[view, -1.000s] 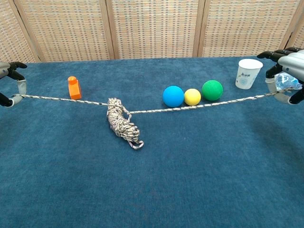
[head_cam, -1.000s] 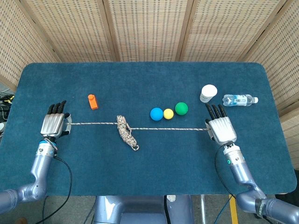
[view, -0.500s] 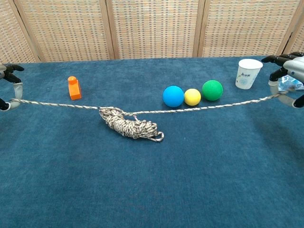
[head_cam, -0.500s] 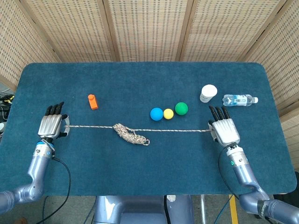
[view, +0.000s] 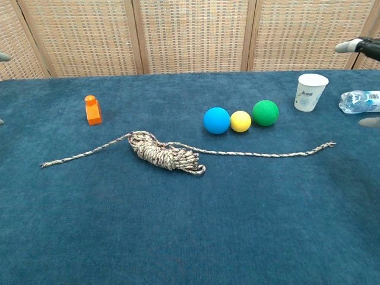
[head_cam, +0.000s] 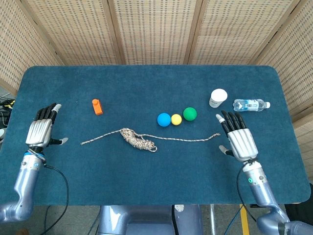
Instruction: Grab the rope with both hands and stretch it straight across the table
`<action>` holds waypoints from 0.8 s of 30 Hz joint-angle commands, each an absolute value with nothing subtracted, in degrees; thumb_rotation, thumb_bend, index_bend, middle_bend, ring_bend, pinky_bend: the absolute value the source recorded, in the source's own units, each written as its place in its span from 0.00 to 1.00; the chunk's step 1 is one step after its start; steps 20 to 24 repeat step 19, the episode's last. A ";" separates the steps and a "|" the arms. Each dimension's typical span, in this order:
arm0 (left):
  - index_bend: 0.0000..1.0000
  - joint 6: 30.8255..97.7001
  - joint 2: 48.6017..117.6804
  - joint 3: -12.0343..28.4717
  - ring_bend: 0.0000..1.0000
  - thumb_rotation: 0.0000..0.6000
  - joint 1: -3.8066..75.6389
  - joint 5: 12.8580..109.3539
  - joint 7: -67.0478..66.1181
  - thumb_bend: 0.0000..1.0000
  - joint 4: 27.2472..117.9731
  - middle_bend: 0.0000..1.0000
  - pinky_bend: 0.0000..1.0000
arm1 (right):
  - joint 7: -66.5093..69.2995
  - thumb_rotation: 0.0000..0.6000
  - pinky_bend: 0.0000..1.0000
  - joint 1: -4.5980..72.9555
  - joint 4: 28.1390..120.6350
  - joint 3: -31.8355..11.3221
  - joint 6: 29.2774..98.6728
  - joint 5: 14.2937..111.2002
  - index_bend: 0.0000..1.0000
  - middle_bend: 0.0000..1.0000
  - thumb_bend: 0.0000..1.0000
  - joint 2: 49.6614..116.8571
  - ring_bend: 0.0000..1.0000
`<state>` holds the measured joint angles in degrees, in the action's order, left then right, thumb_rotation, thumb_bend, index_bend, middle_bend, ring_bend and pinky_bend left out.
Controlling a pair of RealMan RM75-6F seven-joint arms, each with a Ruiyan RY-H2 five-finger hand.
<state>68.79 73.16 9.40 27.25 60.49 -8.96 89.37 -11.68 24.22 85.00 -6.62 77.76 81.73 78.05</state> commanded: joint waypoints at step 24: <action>0.00 91.30 65.98 -2.26 0.00 1.00 7.04 81.29 -3.18 0.00 99.52 0.00 0.00 | -15.61 1.00 0.00 10.48 90.35 -0.93 94.07 90.50 0.00 0.00 0.00 74.97 0.00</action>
